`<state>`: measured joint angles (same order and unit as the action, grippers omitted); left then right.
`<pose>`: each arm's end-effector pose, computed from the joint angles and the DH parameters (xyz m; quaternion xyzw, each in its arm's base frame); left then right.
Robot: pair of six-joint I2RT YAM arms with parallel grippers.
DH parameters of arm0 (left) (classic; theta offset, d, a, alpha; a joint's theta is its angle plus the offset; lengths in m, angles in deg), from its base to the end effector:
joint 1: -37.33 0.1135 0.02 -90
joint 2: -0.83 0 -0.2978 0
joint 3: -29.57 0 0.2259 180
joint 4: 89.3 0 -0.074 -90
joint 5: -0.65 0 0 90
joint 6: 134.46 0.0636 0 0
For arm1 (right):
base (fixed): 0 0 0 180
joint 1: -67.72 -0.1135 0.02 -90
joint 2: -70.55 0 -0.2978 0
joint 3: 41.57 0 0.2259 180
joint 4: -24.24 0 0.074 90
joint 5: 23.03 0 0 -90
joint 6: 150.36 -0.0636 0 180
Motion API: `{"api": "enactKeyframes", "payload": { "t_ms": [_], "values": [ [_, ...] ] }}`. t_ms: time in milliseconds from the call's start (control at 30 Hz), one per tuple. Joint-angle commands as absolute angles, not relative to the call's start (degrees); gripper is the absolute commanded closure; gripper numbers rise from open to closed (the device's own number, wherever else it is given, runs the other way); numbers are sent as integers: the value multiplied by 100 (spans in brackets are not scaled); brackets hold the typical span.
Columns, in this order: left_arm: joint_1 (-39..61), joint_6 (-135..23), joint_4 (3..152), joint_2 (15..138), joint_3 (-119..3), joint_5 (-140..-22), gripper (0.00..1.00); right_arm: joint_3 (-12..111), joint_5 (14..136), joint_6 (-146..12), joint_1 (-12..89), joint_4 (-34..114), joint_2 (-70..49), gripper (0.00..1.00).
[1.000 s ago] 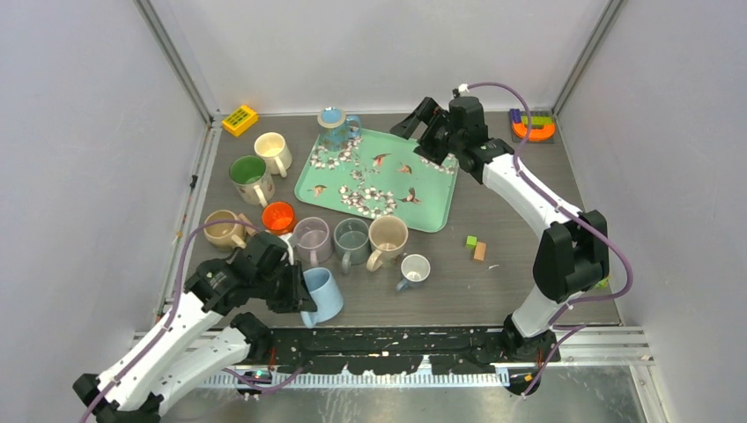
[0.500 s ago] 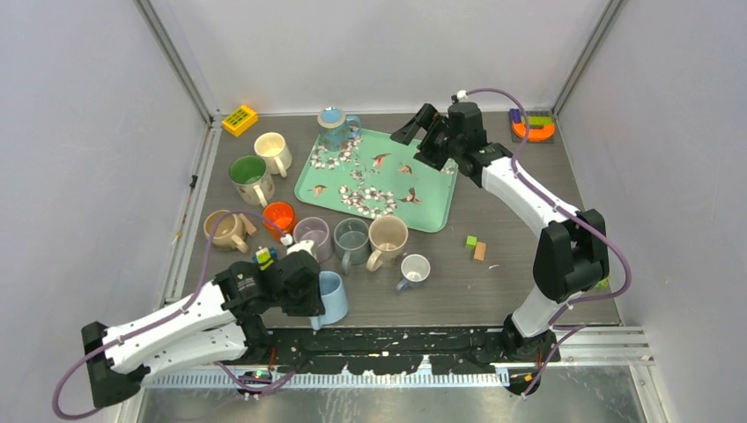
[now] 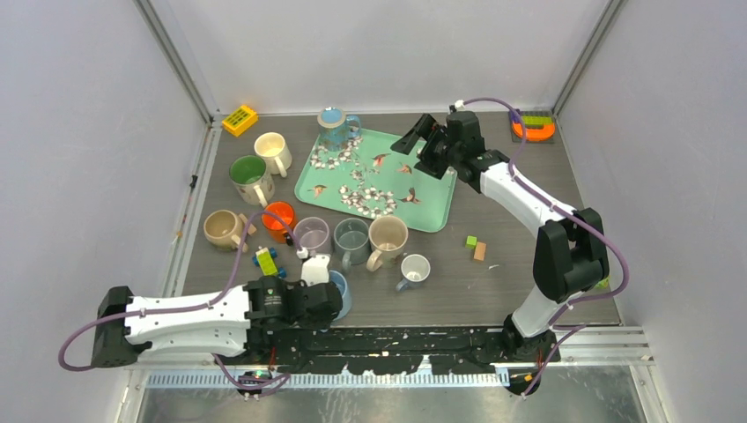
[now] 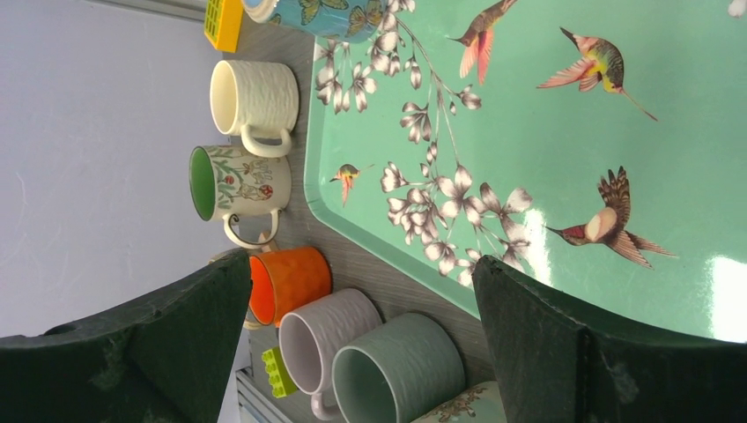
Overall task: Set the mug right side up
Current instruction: Place the cup at the corner of the board.
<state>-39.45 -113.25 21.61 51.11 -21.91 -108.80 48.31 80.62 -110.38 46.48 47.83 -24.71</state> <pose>0.0449 -0.0983 0.2232 0.0351 0.9672 -0.1315 0.2143 0.3590 0.1556 0.3231 0.1541 0.8436 0.3769 0.3501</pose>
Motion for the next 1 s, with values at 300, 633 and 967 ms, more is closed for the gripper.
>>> {"api": "enactKeyframes", "payload": {
  "t_ms": [300, 633, 967],
  "values": [
    [-3941, -11811, 2554, 5343, -1669, -11251, 81, 4648, 8181, -10984, 4654, 4510, -2147, 0],
    [-3935, -11492, 1328, 4981, -2771, -11453, 48, 4621, 8191, -10986, 4654, 4524, -2061, 0],
    [-3209, -10406, 821, 5287, -4348, -11216, 35, 4547, 8036, -10866, 4655, 4601, -1779, 0]
  ]
}}
